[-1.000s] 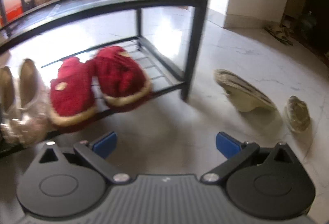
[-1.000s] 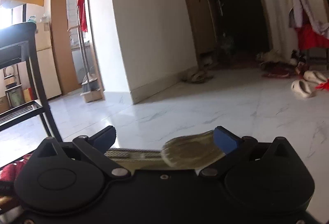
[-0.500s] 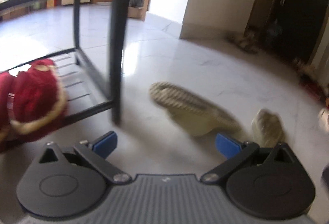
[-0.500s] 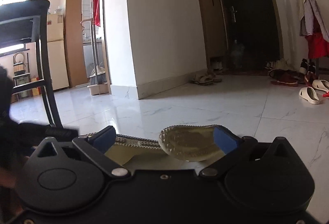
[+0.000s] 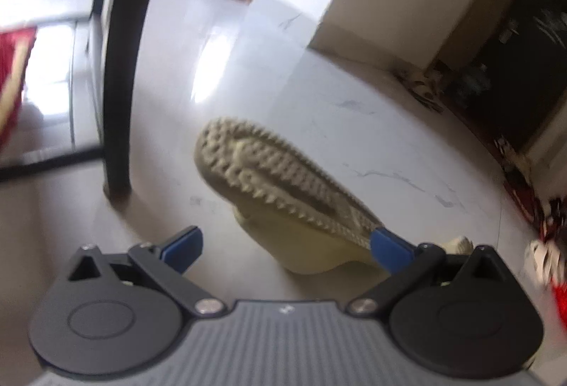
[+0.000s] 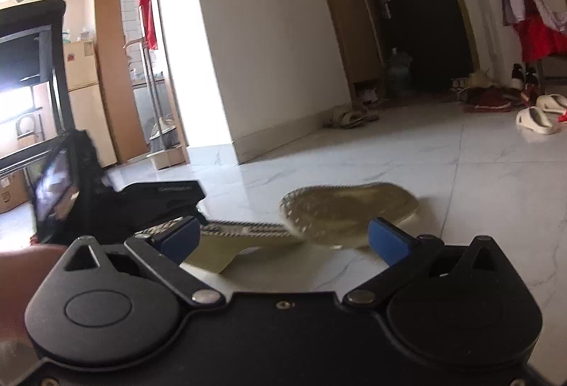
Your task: Organize scattered shoes
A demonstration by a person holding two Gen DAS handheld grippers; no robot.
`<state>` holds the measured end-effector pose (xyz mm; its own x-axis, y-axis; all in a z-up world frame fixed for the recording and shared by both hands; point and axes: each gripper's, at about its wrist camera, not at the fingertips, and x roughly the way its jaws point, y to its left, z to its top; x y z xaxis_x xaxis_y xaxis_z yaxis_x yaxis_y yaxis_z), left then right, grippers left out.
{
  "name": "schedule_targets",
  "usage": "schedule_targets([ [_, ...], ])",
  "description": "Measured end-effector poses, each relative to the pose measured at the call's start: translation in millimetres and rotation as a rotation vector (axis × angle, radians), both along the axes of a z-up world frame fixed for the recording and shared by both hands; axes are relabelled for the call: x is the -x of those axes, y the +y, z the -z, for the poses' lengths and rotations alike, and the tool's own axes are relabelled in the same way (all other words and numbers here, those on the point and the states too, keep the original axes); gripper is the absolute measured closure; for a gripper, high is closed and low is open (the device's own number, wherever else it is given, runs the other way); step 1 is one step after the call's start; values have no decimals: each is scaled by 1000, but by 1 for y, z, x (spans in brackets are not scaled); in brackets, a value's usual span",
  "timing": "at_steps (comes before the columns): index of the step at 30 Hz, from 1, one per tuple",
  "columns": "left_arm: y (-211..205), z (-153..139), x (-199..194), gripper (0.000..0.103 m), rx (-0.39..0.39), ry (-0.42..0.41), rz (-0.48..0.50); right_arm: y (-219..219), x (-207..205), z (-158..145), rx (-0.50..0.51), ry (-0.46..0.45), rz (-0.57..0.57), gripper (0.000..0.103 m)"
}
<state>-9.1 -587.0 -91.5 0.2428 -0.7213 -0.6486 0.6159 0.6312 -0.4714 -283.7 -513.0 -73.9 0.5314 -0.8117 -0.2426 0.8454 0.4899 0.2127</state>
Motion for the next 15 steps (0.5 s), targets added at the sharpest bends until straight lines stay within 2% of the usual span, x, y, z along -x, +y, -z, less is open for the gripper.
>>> schedule_targets([
  [3, -12, 8, -5, 1, 0, 54, -37, 5, 6, 2, 25, -16, 2, 0],
  [6, -30, 19, -9, 2, -31, 111, -48, 8, 16, 5, 29, -86, 44, 0],
  [8, -36, 22, -10, 23, -22, 138, -13, 7, 15, 7, 8, -83, 34, 0],
  [9, -39, 23, -11, 25, -16, 151, 6, 7, 15, 8, 10, -71, 21, 0],
  [13, -19, 25, -12, 28, -7, 199, -9, 10, 11, 14, 26, -27, -3, 0],
  [15, 13, 22, -7, 29, -12, 195, 2, 8, 14, 15, 16, -36, 6, 0],
])
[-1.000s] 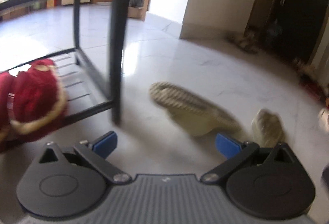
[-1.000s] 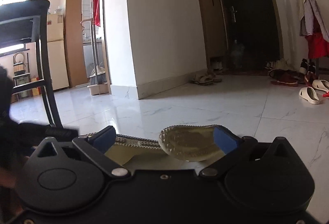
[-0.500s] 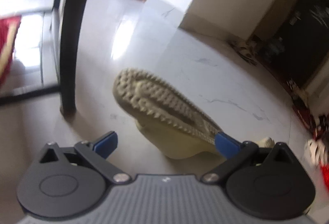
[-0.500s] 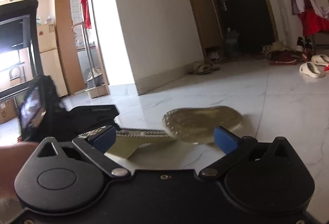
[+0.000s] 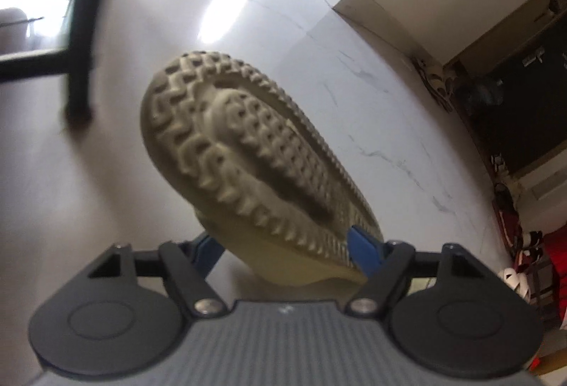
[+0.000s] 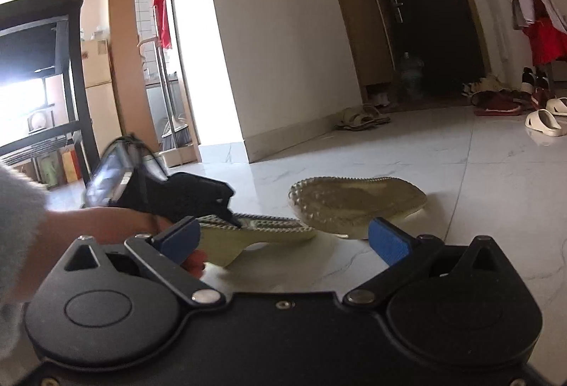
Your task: Organize scattered shoes
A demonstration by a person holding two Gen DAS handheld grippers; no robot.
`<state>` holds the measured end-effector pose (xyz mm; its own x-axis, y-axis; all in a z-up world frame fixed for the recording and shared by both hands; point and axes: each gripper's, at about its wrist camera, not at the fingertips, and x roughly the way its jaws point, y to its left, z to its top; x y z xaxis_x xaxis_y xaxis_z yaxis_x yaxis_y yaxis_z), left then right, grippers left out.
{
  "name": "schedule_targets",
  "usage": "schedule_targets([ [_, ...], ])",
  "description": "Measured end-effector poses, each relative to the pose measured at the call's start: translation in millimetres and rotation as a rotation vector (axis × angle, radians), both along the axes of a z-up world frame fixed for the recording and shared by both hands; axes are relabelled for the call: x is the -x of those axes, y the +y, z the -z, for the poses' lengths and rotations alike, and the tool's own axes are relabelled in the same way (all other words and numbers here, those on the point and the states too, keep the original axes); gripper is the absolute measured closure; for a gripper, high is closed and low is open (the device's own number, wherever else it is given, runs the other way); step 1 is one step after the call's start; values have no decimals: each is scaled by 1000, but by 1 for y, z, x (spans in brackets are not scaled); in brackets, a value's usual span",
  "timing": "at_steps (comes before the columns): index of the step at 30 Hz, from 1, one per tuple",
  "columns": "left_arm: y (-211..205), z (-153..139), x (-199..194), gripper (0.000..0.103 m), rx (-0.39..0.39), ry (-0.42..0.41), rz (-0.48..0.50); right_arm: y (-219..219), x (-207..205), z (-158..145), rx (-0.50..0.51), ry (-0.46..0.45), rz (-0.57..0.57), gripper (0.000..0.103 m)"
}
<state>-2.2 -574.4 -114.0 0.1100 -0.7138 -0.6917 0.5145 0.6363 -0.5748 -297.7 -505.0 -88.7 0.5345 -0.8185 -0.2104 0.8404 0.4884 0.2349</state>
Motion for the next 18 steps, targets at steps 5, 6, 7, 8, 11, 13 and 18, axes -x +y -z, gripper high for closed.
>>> schedule_targets([
  [5, 80, -2, 3, 29, -35, -2, 17, -9, 8, -5, -38, -31, 20, 0],
  [6, 101, -4, 1, 29, -46, 4, 10, -11, 11, -7, -43, -39, 14, 0],
  [7, 119, -5, -2, 29, -61, 6, 4, -11, 12, -9, -46, -41, 9, 0],
  [8, 137, -6, -3, 29, -71, 9, -4, -12, 14, -11, -49, -41, 4, 0],
  [11, 178, -8, -5, 29, -92, 22, -26, -13, 15, -15, -56, -33, 4, 0],
  [13, 222, -6, 0, 29, -104, 58, -92, -15, 15, -20, -66, -24, 4, 0],
  [18, 289, -12, 11, 29, -136, 81, -189, -12, 21, -32, -34, -24, -22, 0],
])
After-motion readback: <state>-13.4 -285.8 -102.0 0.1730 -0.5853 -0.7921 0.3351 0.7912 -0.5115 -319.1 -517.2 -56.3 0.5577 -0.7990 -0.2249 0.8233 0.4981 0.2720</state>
